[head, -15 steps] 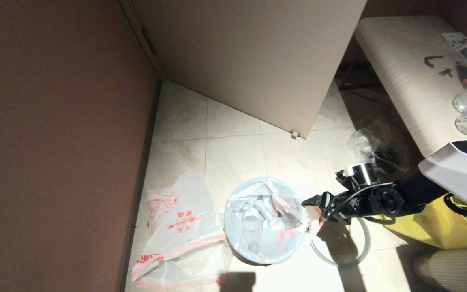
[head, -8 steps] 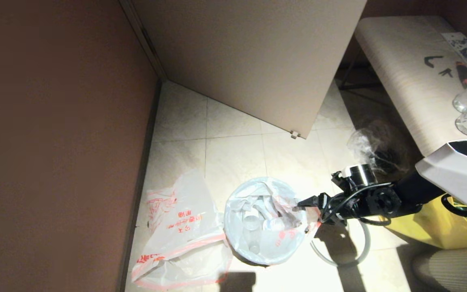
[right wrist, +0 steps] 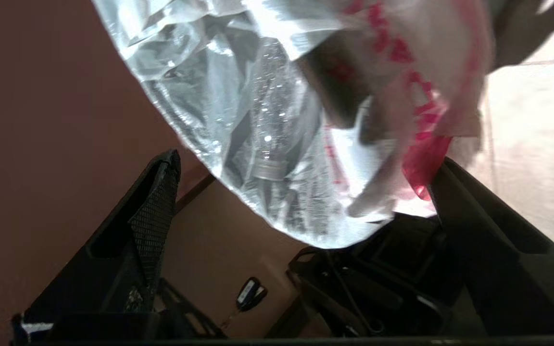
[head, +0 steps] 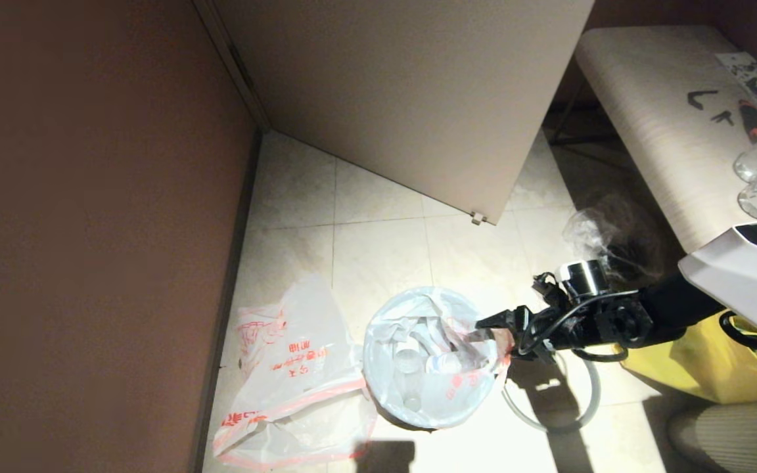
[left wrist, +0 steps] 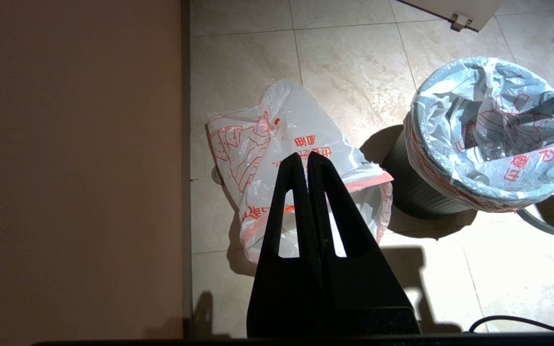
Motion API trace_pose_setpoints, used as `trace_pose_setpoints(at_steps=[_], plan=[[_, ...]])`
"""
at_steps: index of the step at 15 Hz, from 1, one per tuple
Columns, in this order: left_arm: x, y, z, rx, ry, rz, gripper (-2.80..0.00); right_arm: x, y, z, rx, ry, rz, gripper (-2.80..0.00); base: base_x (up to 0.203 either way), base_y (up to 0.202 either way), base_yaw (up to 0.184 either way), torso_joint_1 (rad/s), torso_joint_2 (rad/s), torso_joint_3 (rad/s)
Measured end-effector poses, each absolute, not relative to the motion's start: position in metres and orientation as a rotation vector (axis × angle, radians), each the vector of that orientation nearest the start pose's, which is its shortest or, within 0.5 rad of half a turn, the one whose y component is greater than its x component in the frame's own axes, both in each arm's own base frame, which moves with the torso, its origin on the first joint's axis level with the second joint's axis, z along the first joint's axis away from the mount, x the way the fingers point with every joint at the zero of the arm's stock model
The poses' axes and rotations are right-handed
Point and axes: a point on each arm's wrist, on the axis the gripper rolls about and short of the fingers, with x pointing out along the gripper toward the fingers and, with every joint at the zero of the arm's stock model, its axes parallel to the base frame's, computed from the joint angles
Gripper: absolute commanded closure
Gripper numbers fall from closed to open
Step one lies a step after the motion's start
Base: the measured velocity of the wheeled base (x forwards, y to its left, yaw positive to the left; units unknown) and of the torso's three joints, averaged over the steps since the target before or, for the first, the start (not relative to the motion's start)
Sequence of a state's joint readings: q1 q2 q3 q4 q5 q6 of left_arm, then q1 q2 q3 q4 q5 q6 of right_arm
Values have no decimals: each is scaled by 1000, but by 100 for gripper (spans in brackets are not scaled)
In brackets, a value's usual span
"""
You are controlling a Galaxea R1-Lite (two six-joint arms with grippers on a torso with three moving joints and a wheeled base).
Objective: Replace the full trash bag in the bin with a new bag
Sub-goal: Place the trash bag on the floor
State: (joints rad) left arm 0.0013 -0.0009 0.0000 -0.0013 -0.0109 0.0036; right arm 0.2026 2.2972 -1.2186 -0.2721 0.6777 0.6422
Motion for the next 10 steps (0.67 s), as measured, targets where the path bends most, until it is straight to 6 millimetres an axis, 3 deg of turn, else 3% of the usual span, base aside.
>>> trace_pose_setpoints(at_steps=[5, 10], plan=[[-23, 0, 76, 3, -2, -10, 0, 413, 105, 37, 767, 1038, 571, -280, 0, 0, 0, 0, 0, 0], [-23, 0, 76, 3, -2, -10, 0, 423, 89, 30, 813, 985, 566, -280, 0, 0, 0, 0, 0, 0]])
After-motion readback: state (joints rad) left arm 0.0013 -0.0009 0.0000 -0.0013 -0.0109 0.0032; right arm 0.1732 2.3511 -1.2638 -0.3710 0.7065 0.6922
